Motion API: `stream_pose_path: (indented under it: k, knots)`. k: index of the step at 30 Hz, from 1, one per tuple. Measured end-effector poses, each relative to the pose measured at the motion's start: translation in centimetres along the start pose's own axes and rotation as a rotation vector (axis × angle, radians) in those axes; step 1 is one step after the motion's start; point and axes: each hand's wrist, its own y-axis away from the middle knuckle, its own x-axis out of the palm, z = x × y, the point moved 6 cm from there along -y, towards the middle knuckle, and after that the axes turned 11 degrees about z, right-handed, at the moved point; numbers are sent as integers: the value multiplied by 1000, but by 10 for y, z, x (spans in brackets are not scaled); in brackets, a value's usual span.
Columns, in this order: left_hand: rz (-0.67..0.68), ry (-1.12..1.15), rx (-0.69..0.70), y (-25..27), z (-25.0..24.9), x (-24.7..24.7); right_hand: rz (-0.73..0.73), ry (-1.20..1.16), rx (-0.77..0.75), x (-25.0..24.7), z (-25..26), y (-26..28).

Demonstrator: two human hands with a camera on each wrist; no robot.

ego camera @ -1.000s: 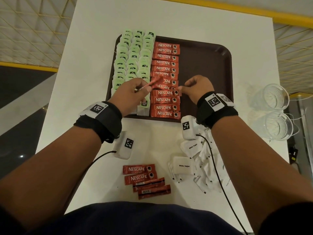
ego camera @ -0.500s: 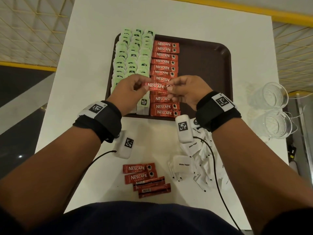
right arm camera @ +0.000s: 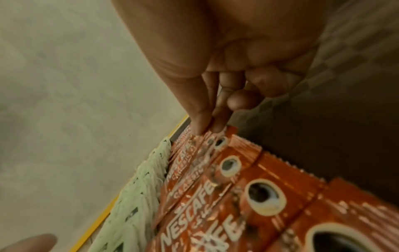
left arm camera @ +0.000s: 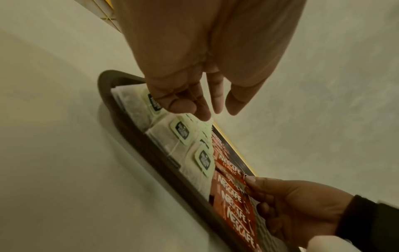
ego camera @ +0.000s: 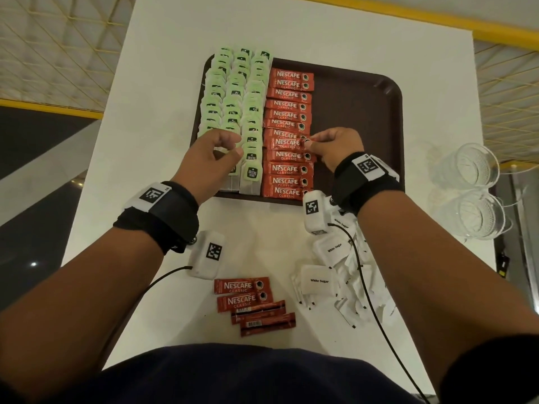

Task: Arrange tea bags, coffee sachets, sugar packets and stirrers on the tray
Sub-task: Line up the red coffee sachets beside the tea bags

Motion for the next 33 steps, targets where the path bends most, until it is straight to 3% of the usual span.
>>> stream_pose_path:
  k: [9,15,18,23,25,29,33]
  knots:
    - [20,-97,-15,20,3,-4,-79,97,65,-3,-3,-5]
    - [132,-203,20,35,-4,3,-113,231,-74,-5,10,28]
    - [311,-357,57,52,-8,20,5,348,-170,13,11,66]
    - [722,-709,84,100,7,59,376,669,-222,71,-20,144]
    - [828,-843,89,120,19,71,488,809,-251,92,-35,174]
    - [866,-1027,191,147,37,91,555,1014,-299,124,-61,217]
    - [848,-1089,232,155,44,99,471,1167,-320,145,-85,225]
